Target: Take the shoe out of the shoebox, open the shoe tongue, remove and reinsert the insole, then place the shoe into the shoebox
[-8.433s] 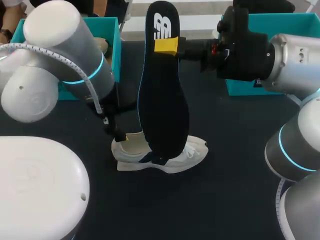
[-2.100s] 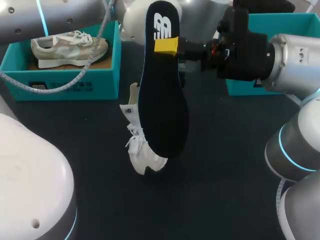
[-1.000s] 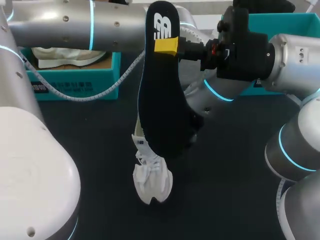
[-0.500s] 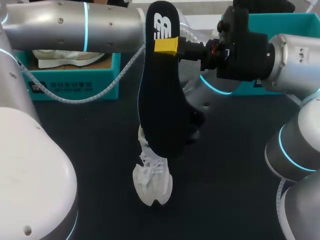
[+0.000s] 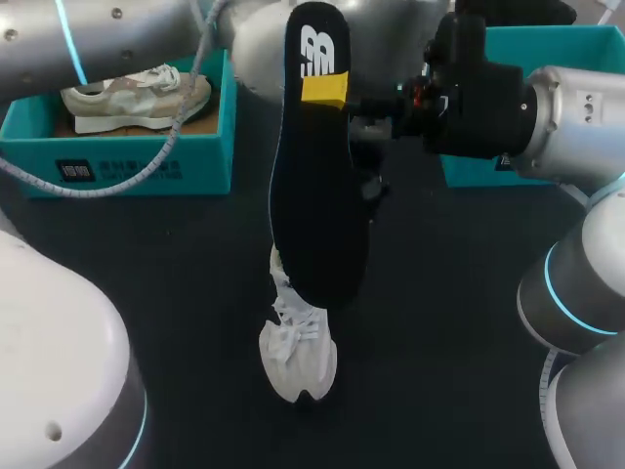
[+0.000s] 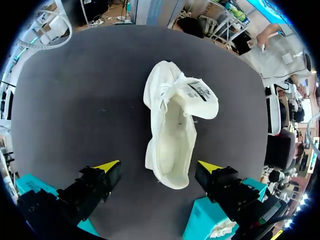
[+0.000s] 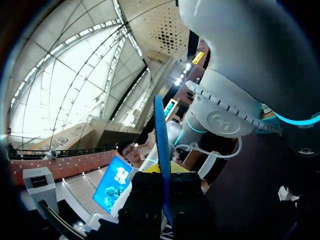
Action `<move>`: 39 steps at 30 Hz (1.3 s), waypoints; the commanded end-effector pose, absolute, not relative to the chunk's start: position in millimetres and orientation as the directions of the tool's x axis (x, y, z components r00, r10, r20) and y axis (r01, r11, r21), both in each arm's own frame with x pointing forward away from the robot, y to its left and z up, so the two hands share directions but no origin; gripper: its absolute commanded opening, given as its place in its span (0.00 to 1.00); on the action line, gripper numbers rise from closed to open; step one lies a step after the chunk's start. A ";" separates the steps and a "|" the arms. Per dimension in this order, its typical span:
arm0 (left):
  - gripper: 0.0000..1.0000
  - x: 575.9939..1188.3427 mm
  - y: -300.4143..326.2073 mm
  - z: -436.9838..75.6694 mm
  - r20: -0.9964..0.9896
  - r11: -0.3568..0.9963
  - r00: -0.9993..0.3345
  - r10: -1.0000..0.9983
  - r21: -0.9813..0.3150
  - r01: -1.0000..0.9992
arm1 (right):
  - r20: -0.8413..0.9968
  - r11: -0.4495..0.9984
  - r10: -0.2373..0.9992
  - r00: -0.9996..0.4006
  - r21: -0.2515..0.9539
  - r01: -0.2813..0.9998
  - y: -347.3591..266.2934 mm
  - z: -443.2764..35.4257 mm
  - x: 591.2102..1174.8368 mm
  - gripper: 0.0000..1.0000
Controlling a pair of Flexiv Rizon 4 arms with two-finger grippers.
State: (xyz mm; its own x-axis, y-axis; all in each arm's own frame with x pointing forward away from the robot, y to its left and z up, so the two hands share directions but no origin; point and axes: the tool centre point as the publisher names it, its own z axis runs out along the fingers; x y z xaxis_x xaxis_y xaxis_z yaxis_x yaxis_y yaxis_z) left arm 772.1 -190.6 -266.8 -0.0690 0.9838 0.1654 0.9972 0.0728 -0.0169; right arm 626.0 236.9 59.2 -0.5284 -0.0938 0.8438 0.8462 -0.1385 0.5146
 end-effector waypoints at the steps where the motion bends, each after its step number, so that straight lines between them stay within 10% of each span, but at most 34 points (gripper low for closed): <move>1: 1.00 777.3 -159.0 -237.7 -0.229 0.107 -0.096 0.969 0.034 0.994 | 0.844 -0.143 -0.094 -0.528 0.514 0.846 240.9 59.0 625.9 0.00; 39: 1.00 814.9 -112.4 -142.4 -0.783 -0.140 0.072 0.618 -0.019 0.990 | 0.844 -0.143 -0.094 -0.528 0.514 0.846 240.9 59.0 625.9 0.00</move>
State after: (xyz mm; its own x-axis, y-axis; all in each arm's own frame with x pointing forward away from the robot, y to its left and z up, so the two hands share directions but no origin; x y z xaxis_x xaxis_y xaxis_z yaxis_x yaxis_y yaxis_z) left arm 817.9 -115.2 -137.3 0.0981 0.7837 -0.6133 0.9891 -0.1450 -0.0271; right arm 626.0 236.9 59.2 -0.5284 -0.0939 0.8438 0.8462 -0.1385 0.5145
